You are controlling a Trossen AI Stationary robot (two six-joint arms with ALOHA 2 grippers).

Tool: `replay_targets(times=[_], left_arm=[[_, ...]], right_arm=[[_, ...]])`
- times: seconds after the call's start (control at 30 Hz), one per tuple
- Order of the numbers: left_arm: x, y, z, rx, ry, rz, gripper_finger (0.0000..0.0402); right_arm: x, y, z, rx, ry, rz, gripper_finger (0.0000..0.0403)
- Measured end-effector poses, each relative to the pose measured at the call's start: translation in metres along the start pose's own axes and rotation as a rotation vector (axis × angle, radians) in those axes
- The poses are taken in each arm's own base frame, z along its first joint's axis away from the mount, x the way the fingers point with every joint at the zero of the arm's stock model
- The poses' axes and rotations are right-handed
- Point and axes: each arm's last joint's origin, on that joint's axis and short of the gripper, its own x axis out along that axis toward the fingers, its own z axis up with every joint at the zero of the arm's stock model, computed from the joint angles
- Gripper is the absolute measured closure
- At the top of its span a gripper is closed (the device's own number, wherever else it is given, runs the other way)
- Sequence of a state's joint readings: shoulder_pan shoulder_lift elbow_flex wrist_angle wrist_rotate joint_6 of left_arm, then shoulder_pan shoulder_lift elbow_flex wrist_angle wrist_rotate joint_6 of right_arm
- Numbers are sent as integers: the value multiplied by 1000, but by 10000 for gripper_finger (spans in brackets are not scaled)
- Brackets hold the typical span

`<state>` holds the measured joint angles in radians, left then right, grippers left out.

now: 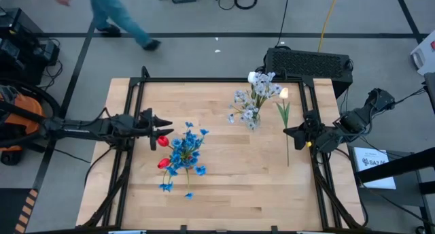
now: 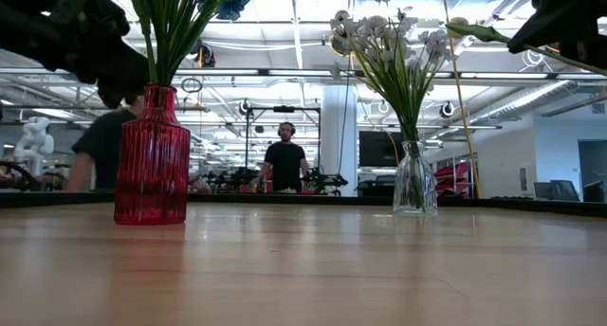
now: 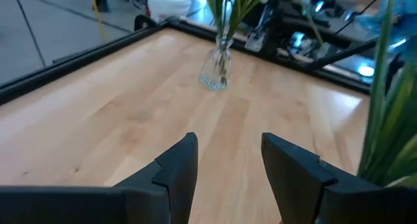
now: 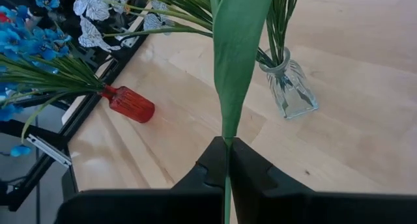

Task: Sort flowers into vase by color
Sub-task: Put the pink tulip into the transparent vase

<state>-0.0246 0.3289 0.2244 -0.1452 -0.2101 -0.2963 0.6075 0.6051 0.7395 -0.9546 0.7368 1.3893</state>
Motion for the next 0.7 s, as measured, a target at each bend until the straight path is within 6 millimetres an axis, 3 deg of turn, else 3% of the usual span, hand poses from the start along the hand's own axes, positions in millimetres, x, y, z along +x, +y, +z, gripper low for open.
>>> replay_targets(times=[0.27, 0.4, 0.57, 0.7], left_arm=[[-19, 4, -7, 43, -86, -110, 228], [-29, 6, -7, 94, -134, -126, 252], [-27, 4, -8, 148, -144, -201, 296], [-16, 4, -24, 144, -169, -285, 321]], right_arm=[[0, 0, 0, 68, -1, -1, 402], [0, 0, 1, 92, -25, -4, 402], [0, 0, 2, 101, -55, -8, 402], [0, -1, 2, 119, -54, -8, 402]])
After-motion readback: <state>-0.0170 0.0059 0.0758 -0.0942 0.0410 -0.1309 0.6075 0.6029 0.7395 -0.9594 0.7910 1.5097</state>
